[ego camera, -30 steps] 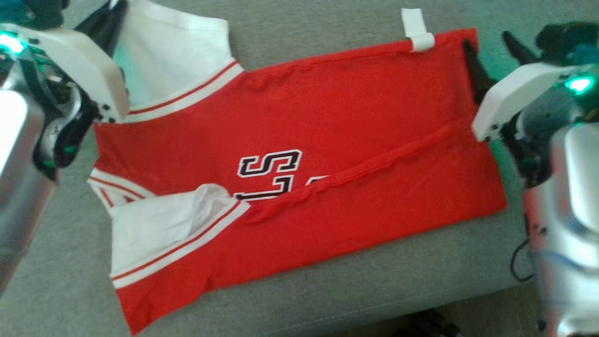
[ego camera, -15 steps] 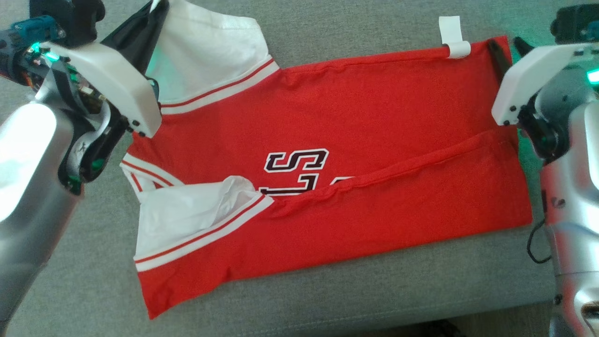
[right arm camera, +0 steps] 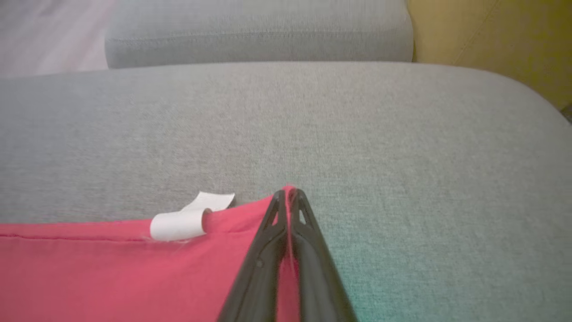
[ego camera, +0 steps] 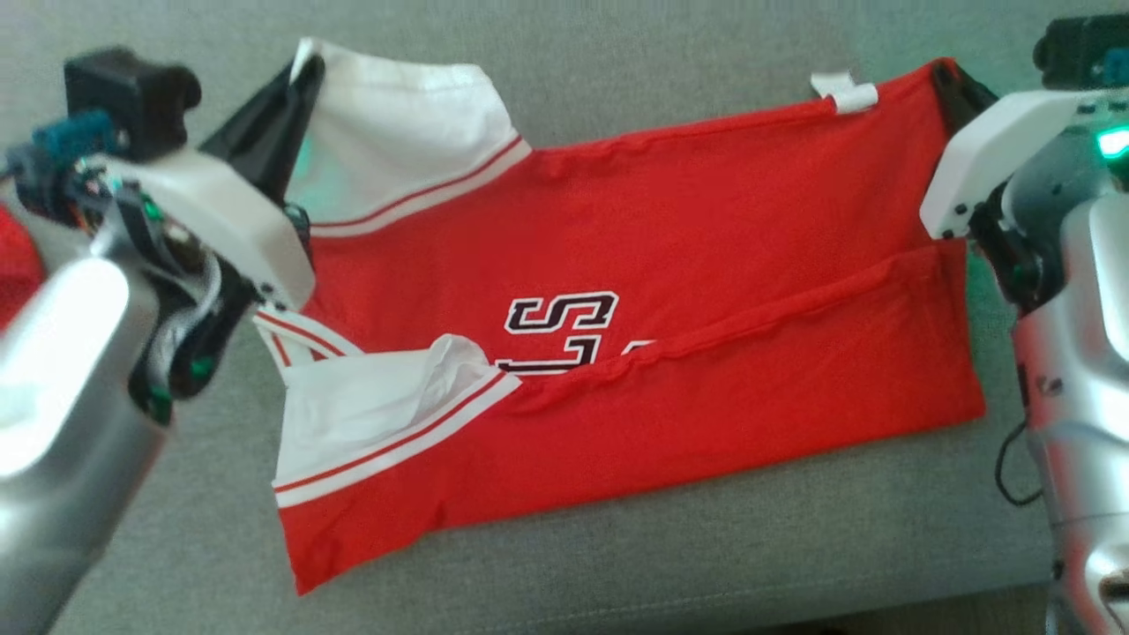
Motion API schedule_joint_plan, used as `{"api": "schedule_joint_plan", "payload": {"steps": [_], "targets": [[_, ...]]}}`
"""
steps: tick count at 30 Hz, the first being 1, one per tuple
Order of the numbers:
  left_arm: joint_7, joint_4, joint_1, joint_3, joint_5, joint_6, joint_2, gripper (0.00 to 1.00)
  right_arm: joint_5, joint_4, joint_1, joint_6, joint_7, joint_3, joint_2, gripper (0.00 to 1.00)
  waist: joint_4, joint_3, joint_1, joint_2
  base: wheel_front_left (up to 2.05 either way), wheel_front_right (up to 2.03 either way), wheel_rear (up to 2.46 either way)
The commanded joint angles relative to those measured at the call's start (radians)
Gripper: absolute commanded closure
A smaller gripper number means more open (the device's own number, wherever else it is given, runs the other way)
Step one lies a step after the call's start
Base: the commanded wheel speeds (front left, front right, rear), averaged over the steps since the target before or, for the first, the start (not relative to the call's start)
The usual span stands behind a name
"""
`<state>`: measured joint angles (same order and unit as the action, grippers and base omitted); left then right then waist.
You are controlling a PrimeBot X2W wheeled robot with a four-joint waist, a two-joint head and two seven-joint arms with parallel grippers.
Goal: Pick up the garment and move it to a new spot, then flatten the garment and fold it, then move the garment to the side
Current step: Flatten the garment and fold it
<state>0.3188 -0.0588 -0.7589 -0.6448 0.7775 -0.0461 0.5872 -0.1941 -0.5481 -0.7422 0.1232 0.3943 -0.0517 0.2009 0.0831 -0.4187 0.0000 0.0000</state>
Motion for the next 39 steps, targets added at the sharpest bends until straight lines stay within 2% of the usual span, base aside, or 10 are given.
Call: {"api": "schedule_joint_plan", "payload": {"steps": [1,13,22,23,24,25,26,27,34,39], "targets": [[-0.027,0.037,0.005,0.057,0.006,-0.009,0.040,1.00,-0.013,0.027,0.025,0.008,-0.025,-0.011,0.010,1.00,-0.011,0.051,0.0000,0.0000,0.00,0.00,0.00],[-0.213,0.146,0.365,0.056,0.068,-0.058,0.034,1.00,-0.047,0.086,0.291,0.008,-0.115,0.027,0.008,1.00,-0.048,0.238,0.0000,0.0000,0.00,0.00,0.00],[-0.358,0.104,0.552,0.025,0.083,-0.083,-0.043,1.00,-0.028,0.145,0.412,0.008,-0.145,0.069,-0.011,1.00,-0.062,0.272,0.0000,0.0000,0.00,0.00,0.00],[-0.379,0.085,0.560,0.022,0.079,-0.080,-0.054,1.00,-0.024,0.149,0.421,0.008,-0.150,0.074,-0.014,0.95,-0.063,0.274,0.0000,0.0000,0.00,0.00,0.00],[-0.401,0.065,0.566,0.016,0.073,-0.075,-0.065,0.62,-0.021,0.151,0.430,0.008,-0.156,0.078,-0.018,0.79,-0.064,0.277,0.0000,0.0000,0.00,0.00,0.00],[-0.423,0.045,0.575,0.014,0.072,-0.071,-0.079,0.33,-0.019,0.153,0.440,0.008,-0.163,0.081,-0.021,0.66,-0.064,0.281,0.0000,0.0000,0.00,0.00,0.00],[-0.471,0.005,0.596,0.011,0.072,-0.059,-0.102,0.13,-0.014,0.160,0.461,0.008,-0.186,0.100,-0.031,0.17,-0.063,0.292,0.0000,0.0000,0.00,0.00,0.00],[-0.492,-0.013,0.609,0.008,0.072,-0.054,-0.112,0.00,-0.013,0.163,0.473,0.008,-0.196,0.113,-0.039,0.00,-0.062,0.298,0.0000,0.0000,0.00,0.00,0.00],[-0.557,-0.066,0.695,0.017,0.064,-0.052,-0.140,0.00,0.019,0.204,0.556,0.008,-0.234,0.188,-0.075,0.00,-0.068,0.342,0.0000,0.0000,0.00,0.00,0.00],[-0.575,-0.045,0.748,0.068,0.048,-0.088,-0.151,0.00,0.034,0.247,0.611,0.008,-0.232,0.245,-0.102,0.00,-0.085,0.373,0.0000,0.0000,0.00,0.00,0.00]]}}
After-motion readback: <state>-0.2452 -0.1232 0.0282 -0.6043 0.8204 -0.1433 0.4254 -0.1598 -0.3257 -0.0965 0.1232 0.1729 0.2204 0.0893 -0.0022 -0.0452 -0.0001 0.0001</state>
